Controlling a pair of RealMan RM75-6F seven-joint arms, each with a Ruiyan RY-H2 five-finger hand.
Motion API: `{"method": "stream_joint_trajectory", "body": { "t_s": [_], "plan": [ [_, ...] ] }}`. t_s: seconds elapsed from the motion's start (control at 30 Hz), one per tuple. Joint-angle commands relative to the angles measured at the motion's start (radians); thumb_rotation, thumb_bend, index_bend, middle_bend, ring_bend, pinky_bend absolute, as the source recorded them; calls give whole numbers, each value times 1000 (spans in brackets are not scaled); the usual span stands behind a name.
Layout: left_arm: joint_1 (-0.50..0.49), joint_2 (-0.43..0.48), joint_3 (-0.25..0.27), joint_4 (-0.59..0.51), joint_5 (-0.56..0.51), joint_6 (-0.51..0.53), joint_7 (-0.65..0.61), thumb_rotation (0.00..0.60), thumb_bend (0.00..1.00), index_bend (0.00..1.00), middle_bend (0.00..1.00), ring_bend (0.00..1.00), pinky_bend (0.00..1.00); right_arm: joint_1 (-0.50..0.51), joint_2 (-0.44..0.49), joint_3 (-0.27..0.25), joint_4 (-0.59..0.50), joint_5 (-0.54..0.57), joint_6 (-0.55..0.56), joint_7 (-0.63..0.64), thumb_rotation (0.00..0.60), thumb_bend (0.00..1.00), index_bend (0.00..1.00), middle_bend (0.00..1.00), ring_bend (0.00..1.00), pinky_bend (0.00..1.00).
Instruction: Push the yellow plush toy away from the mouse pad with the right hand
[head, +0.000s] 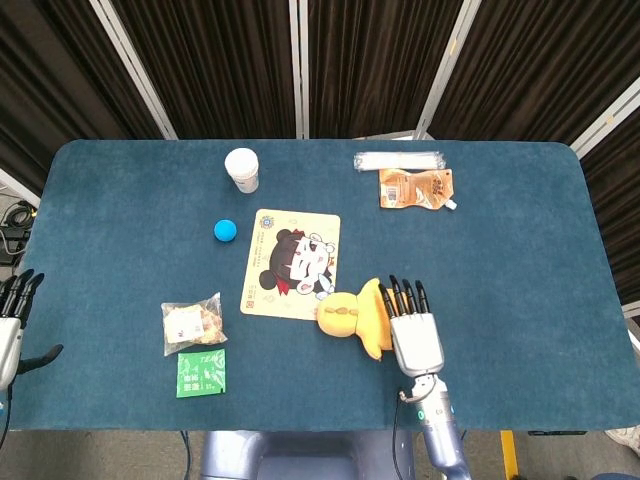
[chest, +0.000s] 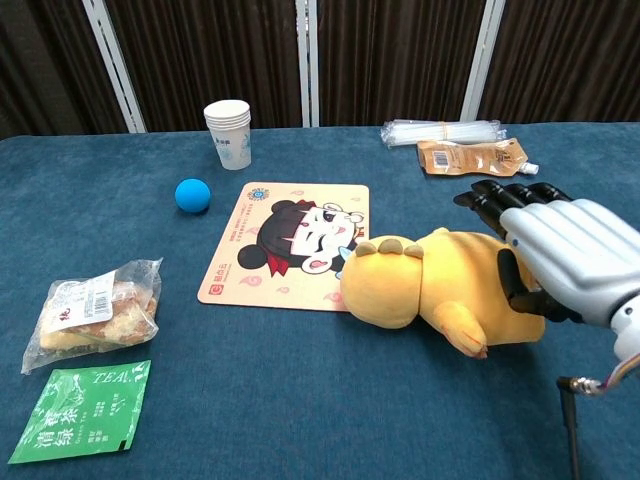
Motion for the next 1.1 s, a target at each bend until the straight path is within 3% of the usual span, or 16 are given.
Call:
{"method": "stream_joint_trajectory", "body": {
  "t_s": [0.03,0.63,1.1],
  "plan": [
    [0,0,1,-1,4,2,1,600,100,0,0,0,0,0,-22,-13,6,6,1,-20,600,1000,0,0,0,0],
    [-3,-5,6,0,7,-4,11,600,101,0,0,0,0,14,-155,-18,154,53,-14,-65,600,1000,0,0,0,0],
    [-5,-5,7,0,4,-9,11,600,101,0,0,0,0,5,-132,33,170,95,17,-82,600,1000,0,0,0,0]
  ]
}}
